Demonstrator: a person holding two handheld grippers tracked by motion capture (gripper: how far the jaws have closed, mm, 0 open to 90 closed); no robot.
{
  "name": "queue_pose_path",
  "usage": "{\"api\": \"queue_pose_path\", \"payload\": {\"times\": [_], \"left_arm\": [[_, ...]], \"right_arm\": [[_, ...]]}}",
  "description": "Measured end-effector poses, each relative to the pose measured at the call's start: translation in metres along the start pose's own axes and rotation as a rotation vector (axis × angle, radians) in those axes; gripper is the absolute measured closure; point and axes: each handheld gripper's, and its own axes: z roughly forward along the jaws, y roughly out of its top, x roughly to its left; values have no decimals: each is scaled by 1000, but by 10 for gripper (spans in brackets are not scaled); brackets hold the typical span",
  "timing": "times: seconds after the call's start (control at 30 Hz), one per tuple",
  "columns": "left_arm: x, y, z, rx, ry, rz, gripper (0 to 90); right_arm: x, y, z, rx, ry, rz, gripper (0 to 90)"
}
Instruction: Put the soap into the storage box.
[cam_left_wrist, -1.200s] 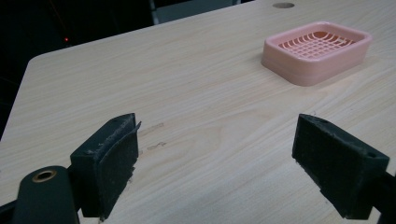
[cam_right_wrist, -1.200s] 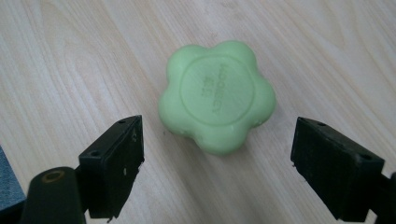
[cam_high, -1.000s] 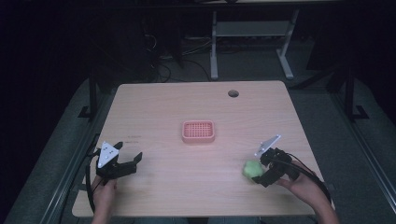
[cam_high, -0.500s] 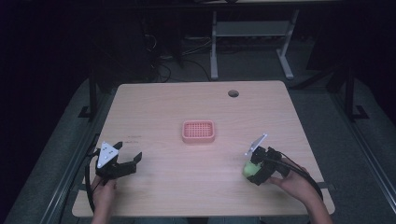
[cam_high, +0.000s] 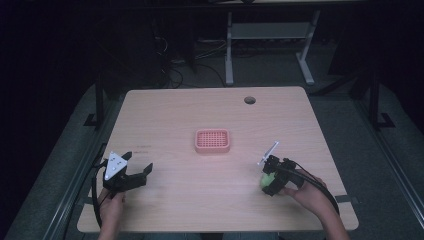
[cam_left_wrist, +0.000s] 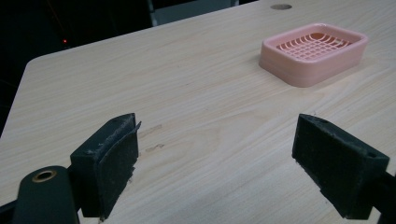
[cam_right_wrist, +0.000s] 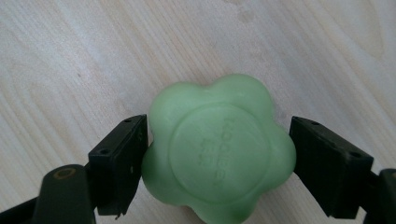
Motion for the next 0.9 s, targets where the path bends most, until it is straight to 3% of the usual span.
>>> {"api": "queue_pose_path", "payload": {"times": [0.27, 0.53, 0.9], "left_arm": [[0, 0, -1, -5, 1, -6, 142], [1, 0, -1, -4, 2, -6, 142], [2, 0, -2, -5, 6, -5, 142]], "right_arm": [[2, 2, 5, 30, -17, 28, 224], [1, 1, 7, 28, 3, 62, 236], [-1, -1, 7, 15, 15, 57, 247]]}}
